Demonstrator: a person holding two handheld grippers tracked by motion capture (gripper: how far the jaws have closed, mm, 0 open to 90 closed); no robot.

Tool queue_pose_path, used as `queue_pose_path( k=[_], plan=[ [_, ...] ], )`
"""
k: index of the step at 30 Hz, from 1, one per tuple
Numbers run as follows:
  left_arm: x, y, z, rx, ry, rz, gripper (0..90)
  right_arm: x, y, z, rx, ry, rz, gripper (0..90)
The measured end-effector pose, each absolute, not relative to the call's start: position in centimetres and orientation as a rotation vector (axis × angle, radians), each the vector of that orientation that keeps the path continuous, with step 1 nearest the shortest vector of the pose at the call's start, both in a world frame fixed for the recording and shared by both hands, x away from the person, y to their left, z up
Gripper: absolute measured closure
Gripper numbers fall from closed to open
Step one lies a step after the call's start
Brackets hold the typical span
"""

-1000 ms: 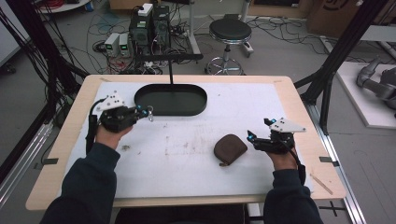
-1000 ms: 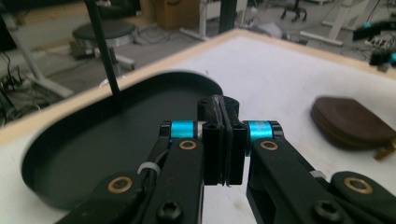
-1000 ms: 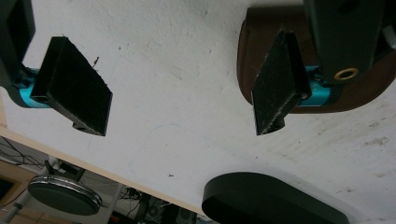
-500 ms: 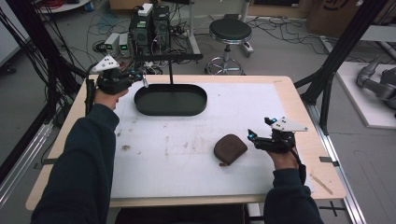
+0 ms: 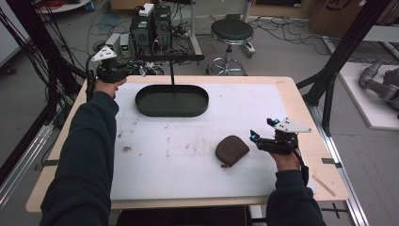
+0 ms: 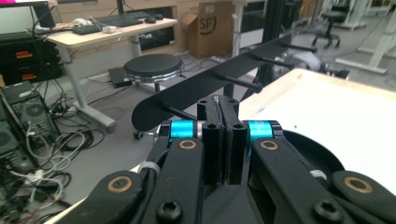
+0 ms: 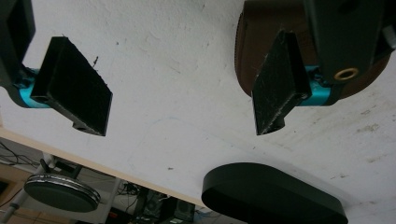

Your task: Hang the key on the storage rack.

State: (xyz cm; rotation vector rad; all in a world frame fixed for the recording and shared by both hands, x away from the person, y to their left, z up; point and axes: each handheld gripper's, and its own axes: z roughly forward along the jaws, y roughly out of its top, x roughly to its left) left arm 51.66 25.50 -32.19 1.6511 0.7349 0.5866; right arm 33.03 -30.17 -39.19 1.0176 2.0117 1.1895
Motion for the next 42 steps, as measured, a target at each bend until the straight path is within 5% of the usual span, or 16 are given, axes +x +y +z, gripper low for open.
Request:
queue_pose_path(
  k=[16,33,36,42],
  plan=[
    [53.1,26.2,-33.3,1.59,0.774,0.536,88.0,32.8,-30.0,-39.1,1.011,2.017,1.194,20.4],
    [53.4,25.4,-33.5,1.627,0.93,0.626,81.8,32.7,-29.9,-39.2,1.011,2.026,1.193,20.4],
    [52.6,25.4,-33.6,1.62,0.946,0.638,77.0,32.7,-30.0,-39.1,1.004,2.024,1.194,20.4],
    [48.5,26.2,-35.2,1.553,1.008,0.637,50.9,33.0,-29.7,-39.3,1.008,2.06,1.187,20.4]
  ],
)
